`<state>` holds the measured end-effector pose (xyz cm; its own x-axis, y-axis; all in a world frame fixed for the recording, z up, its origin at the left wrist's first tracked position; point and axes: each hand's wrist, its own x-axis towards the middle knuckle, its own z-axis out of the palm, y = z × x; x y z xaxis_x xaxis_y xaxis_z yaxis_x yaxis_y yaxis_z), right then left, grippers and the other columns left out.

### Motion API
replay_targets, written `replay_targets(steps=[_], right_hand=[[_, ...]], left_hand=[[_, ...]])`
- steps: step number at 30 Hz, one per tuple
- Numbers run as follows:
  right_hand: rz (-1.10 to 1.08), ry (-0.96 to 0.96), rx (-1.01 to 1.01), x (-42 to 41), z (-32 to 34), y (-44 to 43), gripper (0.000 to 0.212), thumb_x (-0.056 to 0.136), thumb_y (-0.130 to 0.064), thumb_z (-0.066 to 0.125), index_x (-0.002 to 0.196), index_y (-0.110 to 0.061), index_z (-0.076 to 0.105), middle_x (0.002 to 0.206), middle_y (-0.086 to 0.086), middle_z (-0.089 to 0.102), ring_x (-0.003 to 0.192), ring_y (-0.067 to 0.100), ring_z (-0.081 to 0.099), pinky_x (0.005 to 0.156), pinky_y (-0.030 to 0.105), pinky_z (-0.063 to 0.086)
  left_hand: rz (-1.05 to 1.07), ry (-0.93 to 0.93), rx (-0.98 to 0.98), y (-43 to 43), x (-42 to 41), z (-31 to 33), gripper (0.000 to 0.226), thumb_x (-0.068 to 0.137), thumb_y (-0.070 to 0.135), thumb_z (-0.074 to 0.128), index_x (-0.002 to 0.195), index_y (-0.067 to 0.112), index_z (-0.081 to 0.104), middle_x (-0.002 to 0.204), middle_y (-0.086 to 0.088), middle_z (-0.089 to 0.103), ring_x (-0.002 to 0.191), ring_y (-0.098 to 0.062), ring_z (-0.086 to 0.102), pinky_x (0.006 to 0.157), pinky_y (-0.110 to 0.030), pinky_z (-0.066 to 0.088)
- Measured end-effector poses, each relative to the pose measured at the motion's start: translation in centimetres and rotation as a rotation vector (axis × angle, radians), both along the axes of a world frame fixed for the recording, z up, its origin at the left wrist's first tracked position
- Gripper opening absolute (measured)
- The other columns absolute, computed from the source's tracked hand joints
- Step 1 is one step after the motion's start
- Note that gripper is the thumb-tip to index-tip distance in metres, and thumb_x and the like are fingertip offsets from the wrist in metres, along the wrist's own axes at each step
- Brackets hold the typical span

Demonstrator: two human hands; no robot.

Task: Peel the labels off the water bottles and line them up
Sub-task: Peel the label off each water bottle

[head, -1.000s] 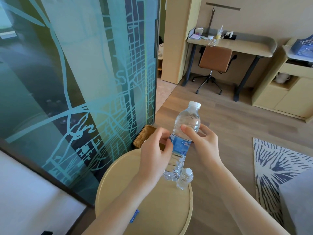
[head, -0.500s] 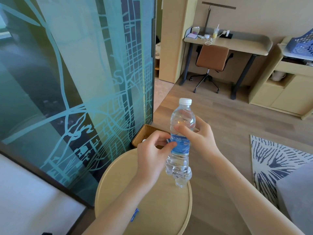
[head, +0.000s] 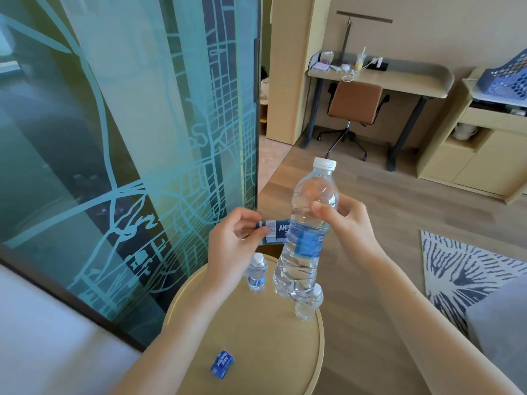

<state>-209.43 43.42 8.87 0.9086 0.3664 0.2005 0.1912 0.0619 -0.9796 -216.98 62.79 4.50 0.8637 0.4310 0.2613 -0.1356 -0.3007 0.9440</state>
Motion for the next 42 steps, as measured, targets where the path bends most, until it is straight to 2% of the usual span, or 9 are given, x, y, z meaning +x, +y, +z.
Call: replay_targets(steps=[7,14,17,23,26,30,33,36,42], right_hand=[[0.081,0.084,0.05,0.6,-1.0,-0.1,0.035,0.079,-0.049,0.072,0.099,-0.021,0.08,0.096,0.003,0.079,0.093,0.014,0.073,0.078,0.025,0.056],[0.108,0.101,0.084,0.6,-1.5,0.3,0.051,0.073,-0.062,0.077,0.1,-0.018,0.08,0.1,0.007,0.078,0.099,0.023,0.072,0.088,0.037,0.054],[0.11,0.095,0.071,0.6,-1.6,0.1,0.056,0.072,-0.063,0.079,0.103,-0.016,0.079,0.102,0.009,0.078,0.1,0.024,0.072,0.087,0.033,0.056],[0.118,0.081,0.017,0.8,-1.7,-0.2,0.033,0.075,-0.048,0.075,0.1,-0.025,0.08,0.1,0.004,0.079,0.099,0.02,0.073,0.086,0.031,0.056],[0.135,0.071,0.022,0.8,-1.8,-0.2,0.035,0.075,-0.048,0.077,0.102,-0.027,0.08,0.102,0.005,0.079,0.101,0.022,0.074,0.086,0.032,0.057],[0.154,0.057,0.027,0.7,-1.7,-0.1,0.035,0.075,-0.047,0.078,0.102,-0.025,0.08,0.102,0.007,0.078,0.102,0.027,0.072,0.092,0.047,0.057],[0.171,0.04,0.04,0.6,-1.6,0.2,0.059,0.066,-0.063,0.084,0.101,-0.016,0.079,0.102,0.012,0.077,0.101,0.031,0.071,0.097,0.051,0.052],[0.184,0.032,0.039,0.4,-1.6,0.5,0.076,0.062,-0.066,0.084,0.105,-0.004,0.075,0.109,0.026,0.073,0.107,0.047,0.067,0.1,0.059,0.05],[0.22,0.042,0.03,0.0,-1.2,1.0,0.069,0.058,-0.071,0.082,0.096,-0.013,0.077,0.093,0.004,0.077,0.09,0.018,0.072,0.084,0.031,0.057]], left_hand=[[0.033,0.031,0.061,0.7,0.7,-0.6,0.018,0.083,0.004,0.081,0.087,0.009,0.064,0.081,0.001,0.073,0.076,-0.004,0.071,0.069,-0.01,0.051],[0.052,0.114,0.001,0.5,1.1,-1.5,0.024,0.081,0.007,0.083,0.082,0.02,0.063,0.082,0.004,0.073,0.081,-0.008,0.071,0.077,-0.021,0.054],[0.047,0.08,0.012,0.9,0.9,-1.5,0.022,0.081,0.008,0.083,0.084,0.019,0.064,0.084,0.001,0.074,0.083,-0.008,0.072,0.077,-0.018,0.055],[0.033,0.032,0.019,1.6,0.9,-1.0,0.025,0.079,0.005,0.084,0.082,0.02,0.064,0.079,0.004,0.074,0.076,-0.001,0.071,0.069,-0.01,0.052],[0.025,0.034,0.021,1.9,1.1,-1.1,0.022,0.08,0.004,0.083,0.084,0.016,0.066,0.078,0.005,0.074,0.075,-0.001,0.071,0.068,-0.009,0.051],[0.028,0.04,0.034,2.2,1.3,-1.5,0.021,0.08,0.004,0.083,0.083,0.016,0.066,0.08,0.005,0.074,0.076,-0.001,0.071,0.071,-0.01,0.052],[0.01,0.057,0.029,2.3,1.5,-1.9,0.023,0.079,0.006,0.084,0.083,0.019,0.065,0.079,0.005,0.074,0.076,-0.001,0.071,0.072,-0.012,0.054],[-0.009,0.095,0.013,2.4,1.8,-2.4,0.022,0.079,0.007,0.084,0.085,0.019,0.066,0.081,0.004,0.075,0.079,-0.005,0.072,0.075,-0.017,0.057],[-0.062,0.188,0.029,1.1,2.7,-4.2,0.021,0.078,0.004,0.084,0.083,0.015,0.067,0.078,0.002,0.076,0.071,-0.001,0.069,0.068,-0.01,0.051]])
